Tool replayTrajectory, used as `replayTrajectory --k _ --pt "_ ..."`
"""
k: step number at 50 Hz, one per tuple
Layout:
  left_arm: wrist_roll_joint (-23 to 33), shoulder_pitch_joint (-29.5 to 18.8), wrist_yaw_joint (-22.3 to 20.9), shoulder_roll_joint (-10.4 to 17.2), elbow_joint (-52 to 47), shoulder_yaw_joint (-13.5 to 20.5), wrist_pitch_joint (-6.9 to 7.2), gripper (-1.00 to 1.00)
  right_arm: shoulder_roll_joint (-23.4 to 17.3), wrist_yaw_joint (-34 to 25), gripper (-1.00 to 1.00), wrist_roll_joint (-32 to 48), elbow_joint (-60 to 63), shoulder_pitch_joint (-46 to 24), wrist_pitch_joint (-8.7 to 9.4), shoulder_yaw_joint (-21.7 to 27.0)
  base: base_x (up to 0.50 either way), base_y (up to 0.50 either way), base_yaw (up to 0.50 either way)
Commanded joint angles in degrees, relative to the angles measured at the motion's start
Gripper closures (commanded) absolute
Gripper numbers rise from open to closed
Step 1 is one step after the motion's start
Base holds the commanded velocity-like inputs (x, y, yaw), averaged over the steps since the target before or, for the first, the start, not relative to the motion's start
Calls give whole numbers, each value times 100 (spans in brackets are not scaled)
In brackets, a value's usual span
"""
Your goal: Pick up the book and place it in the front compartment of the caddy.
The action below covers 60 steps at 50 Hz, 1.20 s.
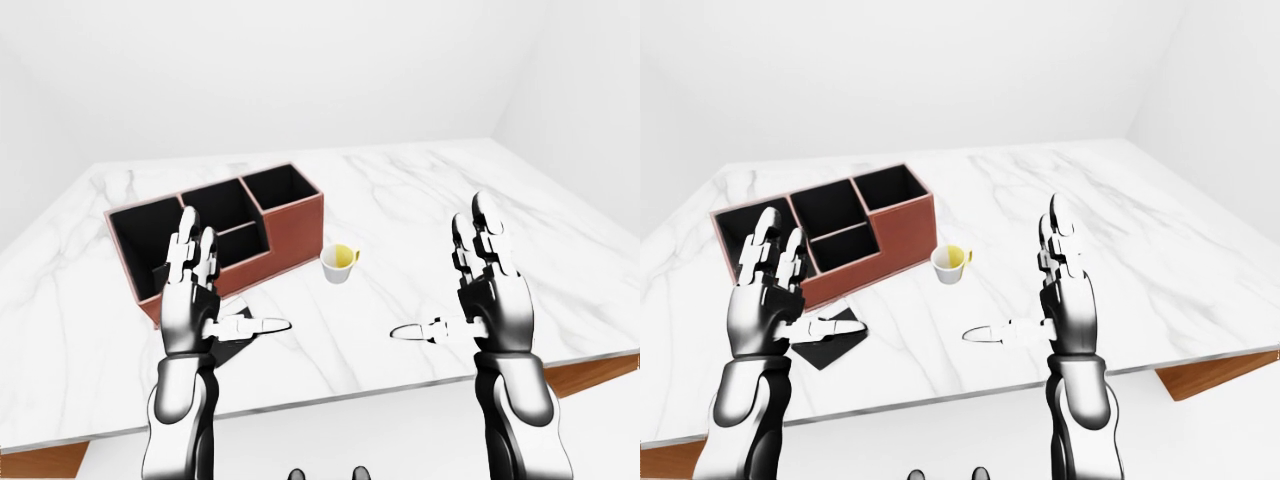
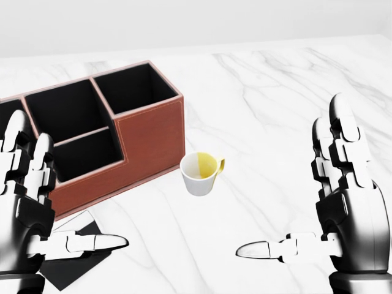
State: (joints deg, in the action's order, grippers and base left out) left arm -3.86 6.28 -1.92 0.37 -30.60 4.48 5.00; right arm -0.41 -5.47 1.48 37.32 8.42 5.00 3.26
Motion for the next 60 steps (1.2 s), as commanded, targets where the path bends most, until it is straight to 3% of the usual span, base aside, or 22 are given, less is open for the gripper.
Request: replayTrajectory --k 1,21,60 --pt "7 1 -3 -1 -3 12 0 -100 2 -13 -100 -12 45 31 0 7 50 -6 0" --pt "-45 -31 11 5 62 46 0 -100 33 44 -100 -49 -132 81 0 -21 50 -7 0" --pt "26 14 -38 37 14 165 0 -100 30 58 -100 -226 101 89 0 113 5 -1 0"
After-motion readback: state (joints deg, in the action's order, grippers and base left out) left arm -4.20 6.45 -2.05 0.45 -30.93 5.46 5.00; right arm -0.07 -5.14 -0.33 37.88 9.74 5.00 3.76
